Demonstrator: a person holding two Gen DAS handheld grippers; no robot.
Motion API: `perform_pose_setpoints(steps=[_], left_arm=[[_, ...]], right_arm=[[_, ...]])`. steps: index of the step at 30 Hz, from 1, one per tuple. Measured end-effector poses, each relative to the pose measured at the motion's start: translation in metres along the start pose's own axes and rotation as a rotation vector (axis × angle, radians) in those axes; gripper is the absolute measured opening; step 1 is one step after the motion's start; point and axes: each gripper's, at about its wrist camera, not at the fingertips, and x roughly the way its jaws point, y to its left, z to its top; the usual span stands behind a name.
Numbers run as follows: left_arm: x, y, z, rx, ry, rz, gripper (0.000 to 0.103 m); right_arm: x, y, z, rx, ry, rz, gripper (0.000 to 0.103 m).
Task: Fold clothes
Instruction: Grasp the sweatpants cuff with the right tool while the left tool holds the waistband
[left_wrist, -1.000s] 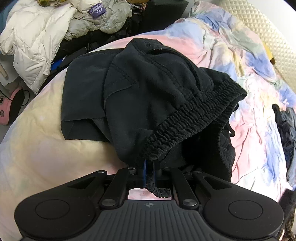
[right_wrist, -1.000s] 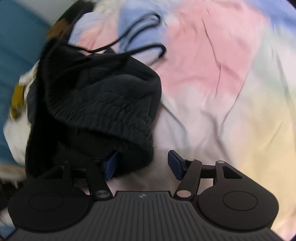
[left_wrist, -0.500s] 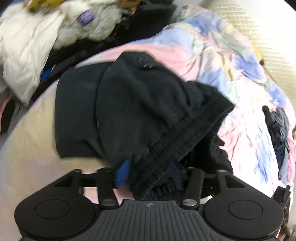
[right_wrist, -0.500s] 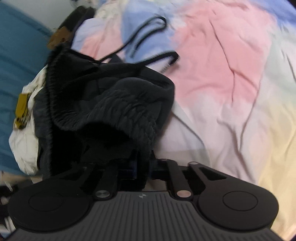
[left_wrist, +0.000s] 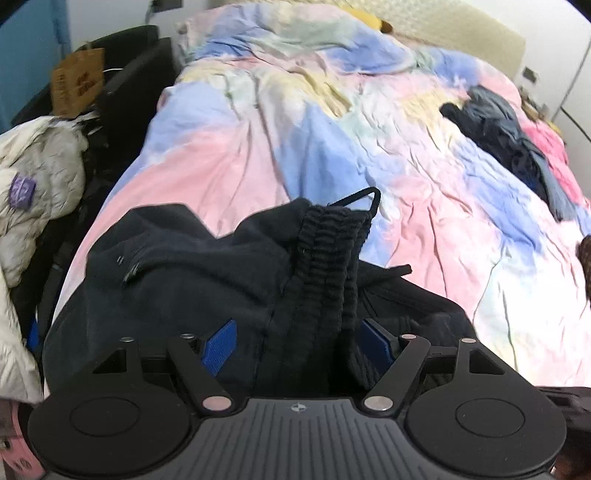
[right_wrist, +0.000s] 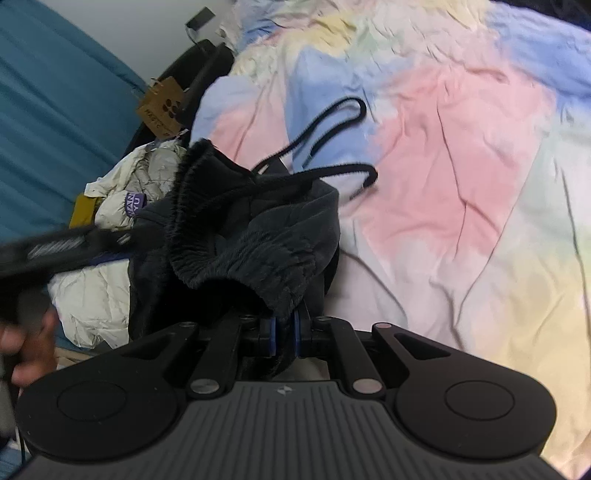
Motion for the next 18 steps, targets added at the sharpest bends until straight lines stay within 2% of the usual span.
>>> perform_pose_setpoints(steps=[4,12,14,18], left_arm=[[0.021,-0.010,0.012,0.086,0.026,0.017,0.078],[0.024,-0.009,0.016,0.099,0.042,0.022,0.078],[0.020,-0.008,0.013,0.119,0.059,0.027,0.072],[0.009,-0.007,-0.002,0.151,0.098,-0.060,0.072]], right_arm=[[-0.010,-0.002,0.000,0.008,-0.010,-0.007,0.009],[-0.013,-0.012,0.002,0.040,-0.024,-0.031,0.009],[-0.011,-0.013,0.002,0.050,-0.023,-0.035,0.009],[-0.008,-0.013,0.005,0.062,-0.027,-0.036,0.009]])
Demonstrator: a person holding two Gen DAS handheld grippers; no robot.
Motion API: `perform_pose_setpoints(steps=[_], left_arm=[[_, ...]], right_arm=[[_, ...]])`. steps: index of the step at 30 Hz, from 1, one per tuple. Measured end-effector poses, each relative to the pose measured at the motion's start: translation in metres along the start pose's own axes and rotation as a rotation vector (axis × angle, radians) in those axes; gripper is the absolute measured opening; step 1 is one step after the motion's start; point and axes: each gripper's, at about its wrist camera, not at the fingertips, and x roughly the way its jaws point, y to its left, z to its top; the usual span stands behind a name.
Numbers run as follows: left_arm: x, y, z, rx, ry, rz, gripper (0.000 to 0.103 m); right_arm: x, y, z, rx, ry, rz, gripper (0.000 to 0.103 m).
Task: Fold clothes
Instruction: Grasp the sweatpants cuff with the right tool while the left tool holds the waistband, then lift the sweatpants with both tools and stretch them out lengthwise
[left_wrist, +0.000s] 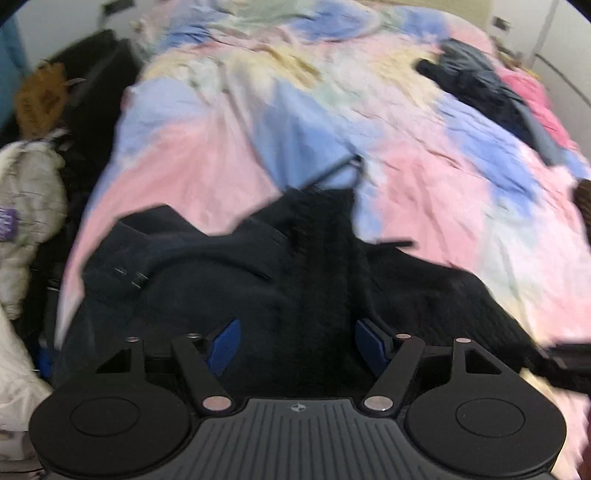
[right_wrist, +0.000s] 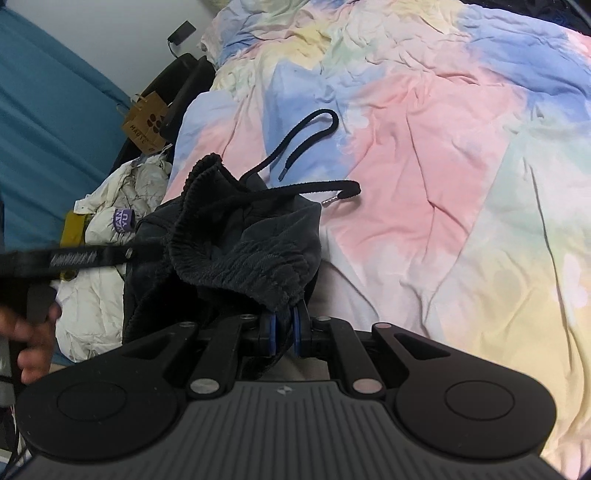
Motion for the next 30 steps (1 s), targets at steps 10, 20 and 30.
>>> perform_pose_setpoints(steps=[10,20,30], left_arm=[[0.037,-0.022,-0.002,0.078,0.037,0.131,0.070],[0.044,-0.023,0.041,-0.058,-0.119,0.368,0.060],[0.068,-0.025,0.060,0.079,0.001,0.365,0.029]], right_arm=[[-0.016,0.012,0.007,-0.050,-0.020,0.044,0.009],[-0.031,0.005,-0.007,-0.084,-0.004,-0.007,0.008],[-0.052,0.008,-0.023,-0.100,-0.008,0.007,0.008]])
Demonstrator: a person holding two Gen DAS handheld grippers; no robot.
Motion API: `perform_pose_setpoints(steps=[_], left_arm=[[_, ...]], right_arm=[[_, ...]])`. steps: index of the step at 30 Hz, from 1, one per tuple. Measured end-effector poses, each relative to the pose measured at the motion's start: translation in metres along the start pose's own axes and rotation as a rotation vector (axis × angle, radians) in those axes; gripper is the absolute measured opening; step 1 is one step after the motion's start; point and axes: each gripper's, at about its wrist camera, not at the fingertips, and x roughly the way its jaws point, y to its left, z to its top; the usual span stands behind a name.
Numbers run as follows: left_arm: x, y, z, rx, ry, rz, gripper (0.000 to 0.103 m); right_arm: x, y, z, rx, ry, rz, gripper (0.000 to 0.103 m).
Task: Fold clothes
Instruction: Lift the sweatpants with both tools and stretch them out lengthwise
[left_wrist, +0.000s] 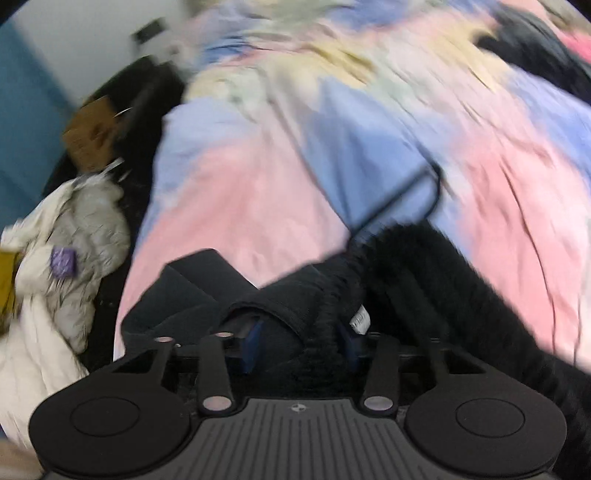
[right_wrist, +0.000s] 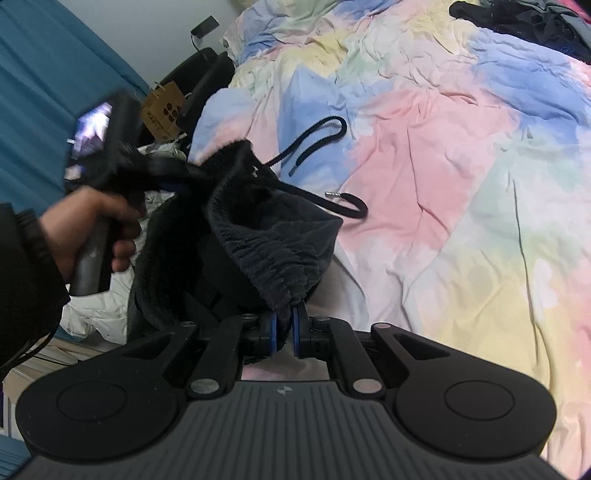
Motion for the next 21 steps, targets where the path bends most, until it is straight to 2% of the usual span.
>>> perform_pose_setpoints(steps=[1,2,6,10,14,16,21], left_arm=[[-0.002,-0.003,-0.005,0.030,0.003,-0.009,0.017],[-0.008,-0.001,-0.009,0.022,-0.004,-0.003,0.017],[-0.053,0.022,-0.024,-0.112,-0.089,0.002,0.015],[-0.124,0.053,-0.060,-0.315,-0.202,0.036,0.014],[-0.198,0.077,-0.116,-0.521,-0.284,0.108,0.014],[-0.237,0.079,-0.154,-0.642,-0.302,0.137,0.013],[-0.318,0.050,-0.242,-0.827,-0.304,0.179,0.013]], right_arm=[[-0.002,0.001,0.000,-0.002,-0.003,0.001,0.008],[-0.005,0.001,0.000,-0.004,-0.006,0.001,0.008],[-0.013,-0.001,0.001,-0.013,-0.011,0.005,0.008],[-0.026,-0.005,0.006,-0.038,-0.026,0.006,0.008],[-0.046,-0.010,0.015,-0.073,-0.049,0.022,0.007],[-0.059,-0.014,0.022,-0.086,-0.069,0.043,0.007],[-0.091,-0.019,0.039,-0.170,-0.098,0.097,0.007]])
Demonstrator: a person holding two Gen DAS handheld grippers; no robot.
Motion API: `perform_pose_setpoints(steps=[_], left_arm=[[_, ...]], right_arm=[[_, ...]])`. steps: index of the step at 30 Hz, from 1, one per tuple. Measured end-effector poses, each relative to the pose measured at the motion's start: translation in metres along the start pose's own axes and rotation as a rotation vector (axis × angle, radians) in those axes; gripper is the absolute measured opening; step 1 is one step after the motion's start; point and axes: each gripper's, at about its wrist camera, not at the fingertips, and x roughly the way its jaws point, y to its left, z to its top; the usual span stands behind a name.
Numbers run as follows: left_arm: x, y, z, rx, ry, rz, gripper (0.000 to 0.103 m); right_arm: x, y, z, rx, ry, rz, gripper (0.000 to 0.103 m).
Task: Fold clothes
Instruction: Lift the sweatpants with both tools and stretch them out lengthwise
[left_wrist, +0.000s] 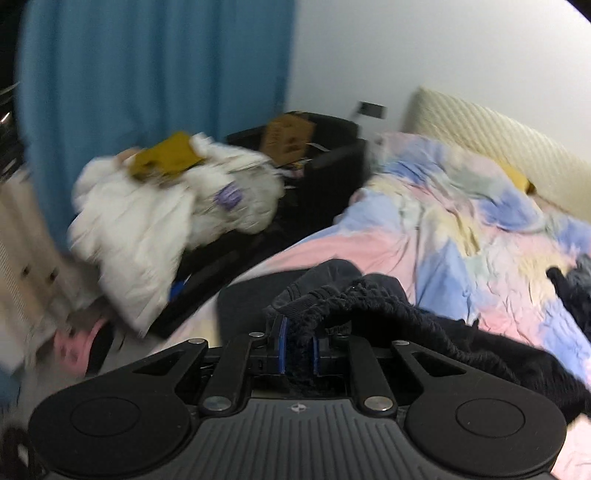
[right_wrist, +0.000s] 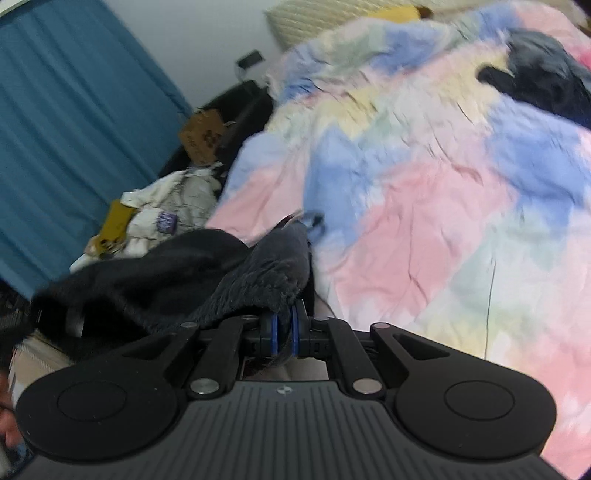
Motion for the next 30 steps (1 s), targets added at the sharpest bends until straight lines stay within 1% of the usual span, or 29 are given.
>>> perform_pose_setpoints(steps=[1,3,7,9,14,17,21,27,30], left_arm=[[-0.022,0.009,-0.014,-0.035,0.010,0.004,0.013],[-0.057,0.017,-0.043,-0.071,0.033,0.005,0.013],[-0.106,0.022,-0.093,-0.128,0.072,-0.015,0.013],[-0.124,0.020,-0.114,-0.144,0.075,-0.032,0.013],[-0.162,0.009,-0.155,-0.145,0.113,-0.116,0.013],[-0.191,-0.005,-0.177,-0.123,0.117,-0.139,0.013],[-0.226,-0.029,-0.207,-0.147,0.112,-0.131,0.012],[-0.288,-0.088,-0.258,-0.182,0.084,-0.093,0.011],[-0.313,-0.121,-0.281,-0.178,0.096,-0.107,0.011]], right_arm=[[-0.006,-0.001,0.004,-0.022,-0.004,0.011,0.007],[-0.020,0.002,0.010,-0.045,-0.019,0.023,0.007],[-0.048,0.006,0.022,-0.088,-0.051,0.044,0.007],[-0.062,0.008,0.024,-0.095,-0.071,0.050,0.007],[-0.093,0.005,0.024,-0.084,-0.109,0.040,0.007],[-0.116,0.001,0.023,-0.093,-0.129,0.047,0.007],[-0.139,-0.012,0.023,-0.138,-0.132,0.091,0.007],[-0.175,-0.046,0.029,-0.174,-0.112,0.174,0.007],[-0.194,-0.061,0.033,-0.190,-0.105,0.194,0.007]])
